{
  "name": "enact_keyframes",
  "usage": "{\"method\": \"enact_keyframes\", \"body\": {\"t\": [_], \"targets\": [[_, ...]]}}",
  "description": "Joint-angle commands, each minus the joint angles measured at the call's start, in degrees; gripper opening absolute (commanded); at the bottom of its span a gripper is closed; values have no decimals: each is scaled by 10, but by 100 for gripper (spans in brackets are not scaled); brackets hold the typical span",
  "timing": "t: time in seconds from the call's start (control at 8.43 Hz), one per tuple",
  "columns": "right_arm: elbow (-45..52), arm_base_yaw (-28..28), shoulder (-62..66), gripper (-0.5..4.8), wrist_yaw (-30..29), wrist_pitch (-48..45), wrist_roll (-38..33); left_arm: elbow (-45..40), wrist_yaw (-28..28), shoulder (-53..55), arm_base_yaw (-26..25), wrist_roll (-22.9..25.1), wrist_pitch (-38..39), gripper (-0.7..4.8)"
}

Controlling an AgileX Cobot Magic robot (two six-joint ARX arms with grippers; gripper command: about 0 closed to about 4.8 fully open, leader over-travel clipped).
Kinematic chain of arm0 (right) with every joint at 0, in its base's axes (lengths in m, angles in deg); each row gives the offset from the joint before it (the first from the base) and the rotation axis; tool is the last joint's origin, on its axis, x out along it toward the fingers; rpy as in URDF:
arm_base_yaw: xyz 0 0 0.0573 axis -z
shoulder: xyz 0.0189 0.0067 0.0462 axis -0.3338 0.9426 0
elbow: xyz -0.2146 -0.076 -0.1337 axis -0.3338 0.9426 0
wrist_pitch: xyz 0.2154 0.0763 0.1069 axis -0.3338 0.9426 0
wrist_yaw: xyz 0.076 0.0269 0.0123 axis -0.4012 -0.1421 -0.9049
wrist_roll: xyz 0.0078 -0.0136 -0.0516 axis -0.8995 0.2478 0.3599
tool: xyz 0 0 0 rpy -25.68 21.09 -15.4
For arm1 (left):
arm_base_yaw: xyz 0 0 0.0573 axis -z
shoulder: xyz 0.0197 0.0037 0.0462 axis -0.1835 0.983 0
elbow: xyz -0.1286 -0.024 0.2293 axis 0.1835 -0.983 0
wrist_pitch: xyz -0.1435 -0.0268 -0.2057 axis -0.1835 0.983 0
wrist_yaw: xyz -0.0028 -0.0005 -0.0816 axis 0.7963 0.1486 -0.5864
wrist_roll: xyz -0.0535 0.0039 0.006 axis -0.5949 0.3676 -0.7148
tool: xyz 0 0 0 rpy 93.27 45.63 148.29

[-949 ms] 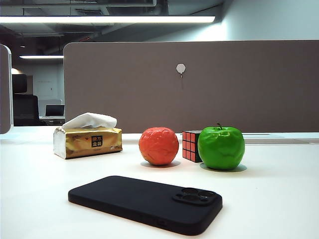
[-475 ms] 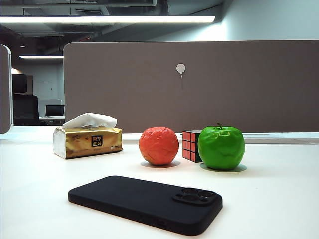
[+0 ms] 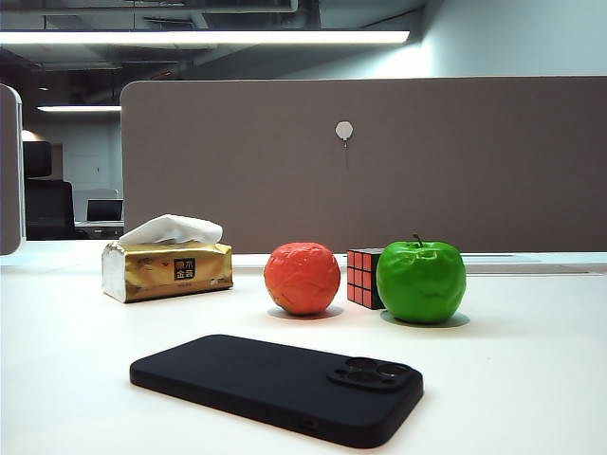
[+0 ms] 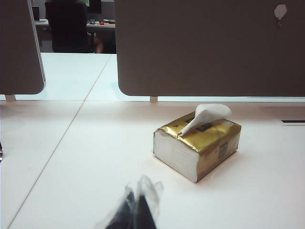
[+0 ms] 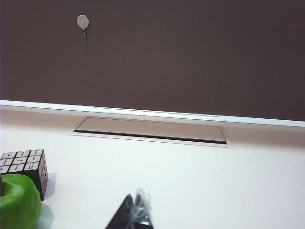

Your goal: Move all the fruits on the tabletop near the face of the Rubik's cube that has the color most similar to each fruit.

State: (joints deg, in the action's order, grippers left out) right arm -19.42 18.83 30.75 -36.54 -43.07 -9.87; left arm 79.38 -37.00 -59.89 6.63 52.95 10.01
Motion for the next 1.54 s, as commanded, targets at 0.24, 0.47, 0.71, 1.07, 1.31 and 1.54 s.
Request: {"method": "enact_keyframes", "body": {"t": [0.24,0.47,0.71,1.07,1.31,1.54], "targets": [[0,0,0,-1,-1,-9,-2,1,-14,0,4,-12,-2,-5],[0,0,0,-1,-1,-9,-2,1,2,0,29,-12,-2,-5],[0,0,0,-1,-1,-9,-2,1,2,0,30,-17,-1,-5],[0,0,0,-1,5,-5,-2,1,28,0,57,-14,11,-5],[0,0,0,-1,7,8,-2,1,27,0,58,-16,14,-5],[0,0,0,-1,7,12,-2,1,27,0,58,-16,14,-5]]}}
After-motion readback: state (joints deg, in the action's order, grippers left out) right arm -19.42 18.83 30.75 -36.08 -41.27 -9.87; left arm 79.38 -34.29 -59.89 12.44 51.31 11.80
